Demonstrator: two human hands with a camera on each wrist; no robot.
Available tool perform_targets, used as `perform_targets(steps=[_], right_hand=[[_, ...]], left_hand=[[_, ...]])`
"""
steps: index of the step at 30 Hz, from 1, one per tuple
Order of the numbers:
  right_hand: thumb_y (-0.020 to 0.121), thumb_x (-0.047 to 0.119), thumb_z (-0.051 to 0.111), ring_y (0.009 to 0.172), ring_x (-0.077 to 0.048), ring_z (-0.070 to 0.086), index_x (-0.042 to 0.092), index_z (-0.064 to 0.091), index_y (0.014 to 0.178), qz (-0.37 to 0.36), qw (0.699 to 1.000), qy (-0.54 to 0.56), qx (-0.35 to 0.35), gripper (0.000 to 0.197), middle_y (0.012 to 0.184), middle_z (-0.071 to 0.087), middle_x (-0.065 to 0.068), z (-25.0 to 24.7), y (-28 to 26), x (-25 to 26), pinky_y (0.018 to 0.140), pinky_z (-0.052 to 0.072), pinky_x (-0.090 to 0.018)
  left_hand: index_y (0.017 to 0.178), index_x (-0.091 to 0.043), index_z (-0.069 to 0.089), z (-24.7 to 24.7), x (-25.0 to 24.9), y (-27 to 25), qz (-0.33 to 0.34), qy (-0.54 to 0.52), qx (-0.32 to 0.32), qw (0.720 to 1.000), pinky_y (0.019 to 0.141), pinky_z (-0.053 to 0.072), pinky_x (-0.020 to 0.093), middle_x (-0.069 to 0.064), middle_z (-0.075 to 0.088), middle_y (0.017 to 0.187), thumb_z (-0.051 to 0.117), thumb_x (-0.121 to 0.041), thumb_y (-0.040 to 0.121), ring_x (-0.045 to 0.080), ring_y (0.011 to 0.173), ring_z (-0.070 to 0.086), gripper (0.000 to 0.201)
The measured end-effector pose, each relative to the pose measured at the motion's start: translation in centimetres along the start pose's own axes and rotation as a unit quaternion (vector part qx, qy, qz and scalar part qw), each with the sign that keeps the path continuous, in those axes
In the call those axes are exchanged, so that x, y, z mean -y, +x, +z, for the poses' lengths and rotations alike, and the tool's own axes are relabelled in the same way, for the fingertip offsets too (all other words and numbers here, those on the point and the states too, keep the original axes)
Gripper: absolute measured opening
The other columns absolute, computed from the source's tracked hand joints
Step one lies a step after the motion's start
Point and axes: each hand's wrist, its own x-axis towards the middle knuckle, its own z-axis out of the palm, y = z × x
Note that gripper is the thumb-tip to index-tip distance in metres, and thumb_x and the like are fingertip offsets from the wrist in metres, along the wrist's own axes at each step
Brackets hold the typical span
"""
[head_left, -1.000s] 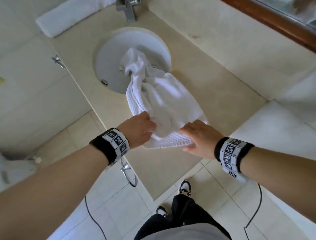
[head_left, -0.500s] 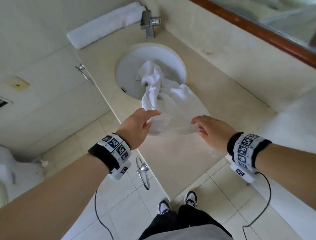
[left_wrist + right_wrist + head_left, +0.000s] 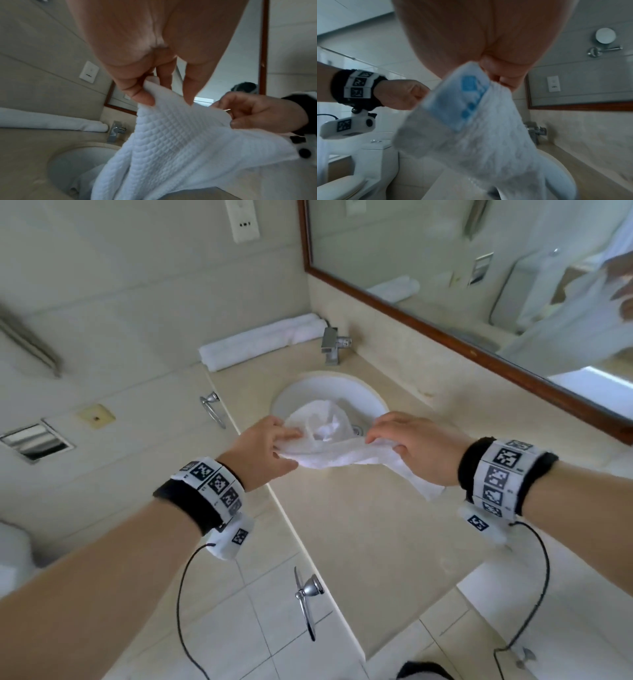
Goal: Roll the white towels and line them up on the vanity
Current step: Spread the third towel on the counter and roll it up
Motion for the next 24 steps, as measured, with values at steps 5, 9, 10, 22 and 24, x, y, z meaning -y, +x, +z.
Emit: perform_targets(steps=[5,9,10,22,24], right_hand=[[0.090,-0.004,0.044,0.113,-0.007,0.045,0.046,0.056,0.125,-0.042,0.995,-0.074,0.050,0.062,0.131,0.031,0.030,-3.5,2.3,0.4,0.093,0.032,-0.019],[0.092,-0.008,0.035,0.116,0.004,0.037,0.048,0.053,0.130,-0.087,0.990,-0.100,0.040,0.070,0.138,0.031,0.026,-6.4,4.6,0.1,0.097,0.025,-0.015],[0.093,-0.008,0.035,0.115,0.006,0.034,0.049,0.052,0.130,-0.102,0.989,-0.103,0.038,0.071,0.141,0.031,0.024,-7.1,5.2,-0.1,0.098,0.025,-0.016],[0.088,-0.005,0.040,0.120,-0.023,0.051,0.038,0.068,0.116,-0.128,0.968,-0.207,0.059,0.058,0.126,0.048,0.003,-15.8,10.4,-2.7,0.100,0.041,-0.032],[0.087,-0.006,0.038,0.118,-0.020,0.054,0.038,0.067,0.118,-0.132,0.973,-0.186,0.038,0.061,0.123,0.051,0.006,-17.2,10.7,-2.9,0.096,0.039,-0.025]], left_hand=[[0.115,-0.011,0.072,-2.4,1.5,-0.4,-0.083,0.128,-0.101,0.983,0.086,0.034,0.016,0.000,0.055,0.120,0.076,-0.019,0.086,0.019,0.098,0.059,0.031],[0.085,-0.012,0.073,-3.3,1.9,-0.6,-0.079,0.171,-0.187,0.964,0.093,0.040,0.032,0.000,0.053,0.110,0.075,-0.029,0.086,0.021,0.105,0.048,0.017],[0.083,-0.011,0.071,-3.4,1.2,-0.6,-0.079,0.176,-0.202,0.960,0.096,0.038,0.033,0.001,0.054,0.114,0.072,-0.027,0.088,0.024,0.110,0.047,0.017],[0.104,-0.031,0.036,-2.7,-10.7,-0.5,-0.008,0.264,-0.171,0.949,0.062,0.056,0.038,0.004,0.060,0.111,0.053,-0.031,0.097,0.029,0.073,0.063,0.019],[0.116,-0.035,0.039,-2.2,-12.6,-1.2,0.014,0.341,-0.093,0.936,0.061,0.054,0.035,0.004,0.050,0.129,0.055,-0.033,0.097,0.030,0.072,0.063,0.025]])
